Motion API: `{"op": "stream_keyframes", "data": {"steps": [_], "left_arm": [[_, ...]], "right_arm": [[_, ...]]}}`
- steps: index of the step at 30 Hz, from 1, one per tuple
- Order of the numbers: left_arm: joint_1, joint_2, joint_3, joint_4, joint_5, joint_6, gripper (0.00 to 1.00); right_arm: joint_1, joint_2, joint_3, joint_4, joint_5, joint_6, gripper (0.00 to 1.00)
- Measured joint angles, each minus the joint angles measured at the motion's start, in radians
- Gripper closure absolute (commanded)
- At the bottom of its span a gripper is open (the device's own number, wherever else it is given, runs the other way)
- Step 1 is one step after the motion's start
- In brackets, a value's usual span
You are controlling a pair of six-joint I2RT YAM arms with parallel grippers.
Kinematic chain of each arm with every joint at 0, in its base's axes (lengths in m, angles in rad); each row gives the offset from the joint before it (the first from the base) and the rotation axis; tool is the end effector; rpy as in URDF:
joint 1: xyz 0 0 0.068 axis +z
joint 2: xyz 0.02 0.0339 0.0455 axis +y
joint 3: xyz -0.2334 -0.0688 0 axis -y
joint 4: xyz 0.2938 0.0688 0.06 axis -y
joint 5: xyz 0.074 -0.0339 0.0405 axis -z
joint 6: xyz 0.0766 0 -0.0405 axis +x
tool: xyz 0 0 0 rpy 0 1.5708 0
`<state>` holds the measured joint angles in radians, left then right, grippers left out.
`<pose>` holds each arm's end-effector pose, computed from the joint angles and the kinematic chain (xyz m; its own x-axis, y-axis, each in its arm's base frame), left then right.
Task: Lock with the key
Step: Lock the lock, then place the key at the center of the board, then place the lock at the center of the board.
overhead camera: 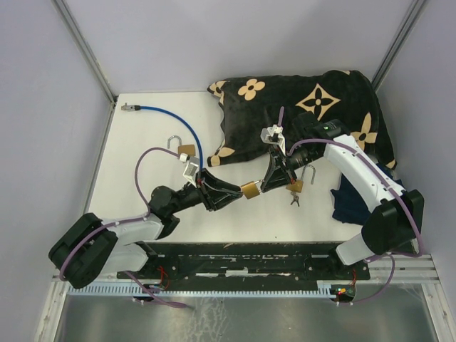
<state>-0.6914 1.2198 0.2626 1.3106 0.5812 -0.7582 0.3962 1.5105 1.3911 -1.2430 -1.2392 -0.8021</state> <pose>0.1946 -0.2157 0.1748 -0.4457 -0.3771 -0.8119 0.8584 0.0773 -0.5072 0.2721 0.1923 0.2743 -0.4074 -0.4241 -0.8088 -0.8616 -0.1151 0.4944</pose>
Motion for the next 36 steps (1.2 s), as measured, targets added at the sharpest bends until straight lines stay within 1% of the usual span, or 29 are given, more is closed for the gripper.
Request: {"op": "stream_keyframes", "data": {"steps": [2, 5, 8, 11, 17, 22, 28, 33, 36], "left_arm": [[0.000, 0.002, 0.000, 0.000, 0.002, 0.000, 0.61], [0.000, 0.005, 0.000, 0.000, 0.003, 0.000, 0.79], [0.000, 0.006, 0.000, -0.001, 0.006, -0.003, 0.86], [0.000, 0.006, 0.000, -0.004, 0.010, -0.002, 0.96], [0.002, -0.026, 0.000, -0.048, 0.025, 0.011, 0.97], [0.027, -0.129, -0.014, -0.142, 0.032, 0.061, 0.97], [0.097, -0.261, -0.039, -0.264, 0.049, 0.113, 0.97], [0.158, -0.331, -0.056, -0.344, 0.048, 0.129, 0.97], [0.197, -0.385, -0.070, -0.415, 0.016, 0.135, 0.97]], "right_arm": [[0.000, 0.003, 0.000, 0.000, 0.000, 0.000, 0.98], [0.000, 0.009, 0.000, 0.000, 0.000, 0.000, 0.98], [0.000, 0.010, 0.000, 0.000, -0.001, 0.000, 0.98], [0.000, 0.010, 0.000, 0.000, -0.001, 0.000, 0.98], [0.000, 0.011, 0.000, 0.000, -0.001, 0.000, 0.98], [-0.001, 0.011, 0.004, 0.000, -0.019, -0.004, 0.98], [-0.013, 0.011, 0.015, -0.017, -0.018, -0.026, 0.98], [-0.021, 0.021, 0.015, -0.038, -0.018, -0.037, 0.98], [-0.032, 0.029, 0.016, -0.034, -0.017, -0.029, 0.98]]}}
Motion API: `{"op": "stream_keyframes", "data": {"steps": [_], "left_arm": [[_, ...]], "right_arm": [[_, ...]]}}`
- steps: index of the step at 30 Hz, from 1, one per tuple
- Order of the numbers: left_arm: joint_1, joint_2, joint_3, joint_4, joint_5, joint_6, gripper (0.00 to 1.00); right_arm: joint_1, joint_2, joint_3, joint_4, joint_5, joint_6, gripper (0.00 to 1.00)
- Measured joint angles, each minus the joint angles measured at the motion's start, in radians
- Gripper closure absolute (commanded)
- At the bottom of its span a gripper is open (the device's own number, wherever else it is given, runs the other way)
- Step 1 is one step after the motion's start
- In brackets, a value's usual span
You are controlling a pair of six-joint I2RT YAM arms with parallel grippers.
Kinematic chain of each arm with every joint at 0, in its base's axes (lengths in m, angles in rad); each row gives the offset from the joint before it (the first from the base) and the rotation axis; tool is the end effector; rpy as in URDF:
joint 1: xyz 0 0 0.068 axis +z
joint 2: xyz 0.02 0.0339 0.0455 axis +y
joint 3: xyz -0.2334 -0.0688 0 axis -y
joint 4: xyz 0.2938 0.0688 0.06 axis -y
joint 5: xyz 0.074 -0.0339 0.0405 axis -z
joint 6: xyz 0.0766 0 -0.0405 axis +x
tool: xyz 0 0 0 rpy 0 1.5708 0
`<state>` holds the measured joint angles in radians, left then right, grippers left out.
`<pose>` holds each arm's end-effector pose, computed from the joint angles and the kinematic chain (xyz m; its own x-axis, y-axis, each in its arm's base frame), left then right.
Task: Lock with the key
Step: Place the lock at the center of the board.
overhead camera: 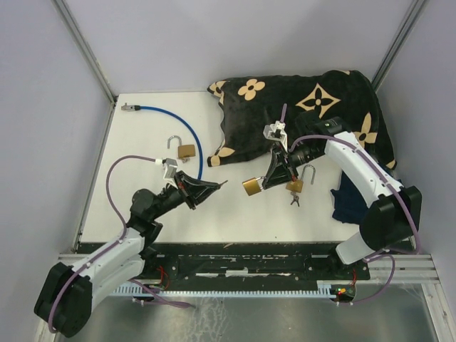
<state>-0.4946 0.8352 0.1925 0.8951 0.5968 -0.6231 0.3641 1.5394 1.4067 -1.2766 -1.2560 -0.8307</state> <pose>0.2150 -0.1649 0.1928 -0.3301 -0.3704 -0.8682 0.8361 0.3123 -0.4511 0.2801 0.1847 0.2709 -0.4350 -0.4105 -0.8014 -0.8517 -0.1011 0.5141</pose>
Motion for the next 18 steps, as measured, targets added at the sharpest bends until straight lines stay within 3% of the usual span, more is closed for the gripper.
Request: {"op": "stream_keyframes", "data": {"steps": [4, 9, 11, 18], "left_arm": [[0.043, -0.078, -0.003, -0.113, -0.090, 0.000, 0.97], [0.171, -0.131, 0.011, -0.266, -0.208, -0.025, 0.97], [0.282, -0.121, 0.019, -0.301, -0.226, -0.072, 0.97], [0.764, 0.010, 0.020, -0.294, -0.193, -0.352, 0.97]], "right_arm": [[-0.011, 0.002, -0.014, 0.104, 0.016, 0.111, 0.98], [0.015, 0.006, -0.152, 0.469, 0.130, 0.445, 0.98], [0.051, 0.055, -0.150, 0.557, 0.189, 0.545, 0.98], [0.279, 0.441, 0.163, 0.824, 0.369, 0.875, 0.98]]}}
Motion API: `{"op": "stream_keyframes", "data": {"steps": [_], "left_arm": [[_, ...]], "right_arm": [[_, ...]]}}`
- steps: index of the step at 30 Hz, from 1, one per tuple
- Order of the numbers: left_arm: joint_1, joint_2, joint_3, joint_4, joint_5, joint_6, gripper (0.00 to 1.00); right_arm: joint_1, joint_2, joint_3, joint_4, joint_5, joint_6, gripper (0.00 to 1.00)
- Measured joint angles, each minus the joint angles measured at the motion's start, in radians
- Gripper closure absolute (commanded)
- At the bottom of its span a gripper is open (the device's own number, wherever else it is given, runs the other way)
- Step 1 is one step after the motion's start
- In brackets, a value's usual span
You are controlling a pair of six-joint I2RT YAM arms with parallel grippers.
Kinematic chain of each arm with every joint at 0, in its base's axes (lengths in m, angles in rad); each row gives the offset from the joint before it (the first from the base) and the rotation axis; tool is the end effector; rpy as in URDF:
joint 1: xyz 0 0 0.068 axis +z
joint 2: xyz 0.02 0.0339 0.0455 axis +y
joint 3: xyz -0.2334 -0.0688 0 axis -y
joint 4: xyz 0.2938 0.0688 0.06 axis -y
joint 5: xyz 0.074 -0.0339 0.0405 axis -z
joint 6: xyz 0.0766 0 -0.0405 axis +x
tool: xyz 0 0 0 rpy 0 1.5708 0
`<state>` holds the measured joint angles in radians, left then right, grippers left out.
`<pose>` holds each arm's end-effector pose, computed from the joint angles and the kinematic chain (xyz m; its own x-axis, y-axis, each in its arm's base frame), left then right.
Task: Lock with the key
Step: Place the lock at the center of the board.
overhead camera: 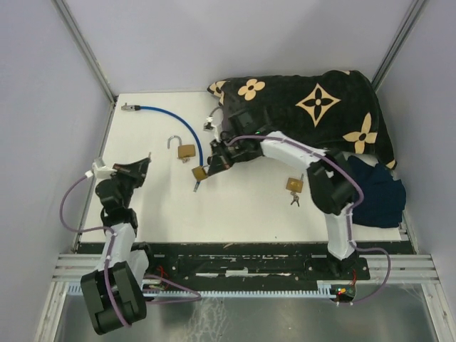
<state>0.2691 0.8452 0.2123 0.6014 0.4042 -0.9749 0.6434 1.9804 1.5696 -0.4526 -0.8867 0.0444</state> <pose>0.2797 0.0459 0.1582 -0.1284 -0.8248 -0.5507 0.0504 0.5492 -0.8342 0.3531 0.3389 0.1722 -0.6422 -0.4465 -0.6231 -0.7543 0.2235 0.6173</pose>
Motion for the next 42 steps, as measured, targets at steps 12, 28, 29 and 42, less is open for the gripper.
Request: {"op": "stream_keyframes", "data": {"steps": [12, 28, 29, 42], "left_arm": [[0.277, 0.085, 0.009, -0.242, -0.088, -0.095, 0.97], [0.286, 0.213, 0.034, -0.453, -0.203, -0.039, 0.74], [0.286, 0.208, 0.037, -0.473, -0.221, -0.034, 0.71], [0.286, 0.146, 0.100, -0.665, -0.339, 0.003, 0.35]], "right_arm": [[0.250, 0.550, 0.607, 0.166, 0.269, 0.518, 0.94], [0.324, 0.850, 0.915, 0.313, 0.396, 0.891, 0.79], [0.325, 0.851, 0.915, 0.316, 0.401, 0.892, 0.74], [0.325, 0.836, 0.914, 0.283, 0.441, 0.737, 0.35]]}}
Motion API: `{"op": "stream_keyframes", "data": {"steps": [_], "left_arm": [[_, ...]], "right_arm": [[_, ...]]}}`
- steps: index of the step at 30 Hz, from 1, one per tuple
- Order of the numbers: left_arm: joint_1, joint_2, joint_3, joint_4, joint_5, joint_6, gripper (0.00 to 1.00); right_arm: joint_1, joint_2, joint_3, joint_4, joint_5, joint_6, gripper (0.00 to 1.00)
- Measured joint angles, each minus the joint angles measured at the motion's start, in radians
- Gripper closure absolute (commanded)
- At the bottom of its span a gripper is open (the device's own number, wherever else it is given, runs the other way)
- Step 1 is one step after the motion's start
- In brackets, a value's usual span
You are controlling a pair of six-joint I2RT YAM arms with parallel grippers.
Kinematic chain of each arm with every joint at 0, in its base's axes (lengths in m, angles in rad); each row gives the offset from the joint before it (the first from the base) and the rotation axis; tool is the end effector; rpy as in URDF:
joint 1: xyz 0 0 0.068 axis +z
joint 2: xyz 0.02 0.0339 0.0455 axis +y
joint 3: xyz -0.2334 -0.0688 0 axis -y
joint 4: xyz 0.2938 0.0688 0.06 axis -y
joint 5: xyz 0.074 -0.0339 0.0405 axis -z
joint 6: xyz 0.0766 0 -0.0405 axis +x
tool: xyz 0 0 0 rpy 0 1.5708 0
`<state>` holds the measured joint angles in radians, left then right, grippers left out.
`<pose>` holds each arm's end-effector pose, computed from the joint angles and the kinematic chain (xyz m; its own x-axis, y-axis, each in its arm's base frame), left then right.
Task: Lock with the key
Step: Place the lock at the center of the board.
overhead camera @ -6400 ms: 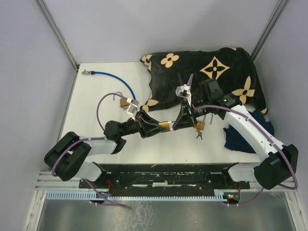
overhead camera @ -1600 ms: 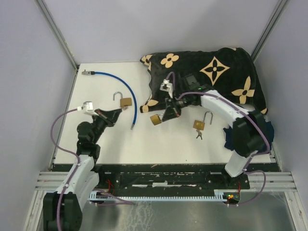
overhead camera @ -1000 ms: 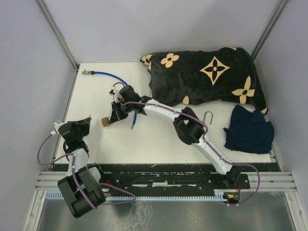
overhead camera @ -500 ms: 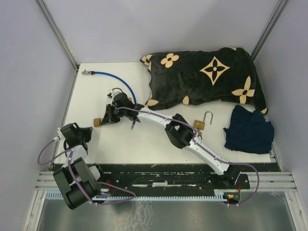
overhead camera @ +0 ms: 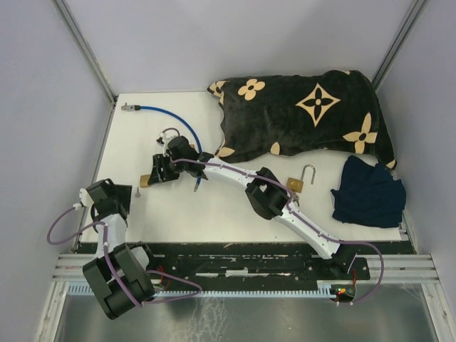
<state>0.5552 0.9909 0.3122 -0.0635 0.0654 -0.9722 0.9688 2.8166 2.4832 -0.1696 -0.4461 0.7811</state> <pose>0.2315 0.1377 0.0693 0.0771 -0.9223 -0.3788 -0.7478 0.1978 -0.6337 0.3487 0.5658 0.0796 -0.8681 -0.1418 -0.4757 -0.4878 0.4213 0.7646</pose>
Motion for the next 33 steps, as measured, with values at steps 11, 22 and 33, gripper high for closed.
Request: {"op": "stream_keyframes", "data": {"steps": [11, 22, 33], "left_arm": [[0.000, -0.208, 0.056, -0.010, 0.190, 0.144, 0.20], [-0.092, -0.237, 0.041, 0.244, 0.572, 0.174, 0.16], [-0.745, -0.198, 0.102, 0.275, 0.387, 0.254, 0.15]], "right_arm": [[0.000, -0.318, -0.234, -0.188, -0.016, -0.452, 0.19], [-0.071, -0.830, -0.539, -0.525, -0.263, -0.991, 0.16], [-0.425, -1.281, -0.871, -0.770, -0.272, -1.266, 0.12]]}}
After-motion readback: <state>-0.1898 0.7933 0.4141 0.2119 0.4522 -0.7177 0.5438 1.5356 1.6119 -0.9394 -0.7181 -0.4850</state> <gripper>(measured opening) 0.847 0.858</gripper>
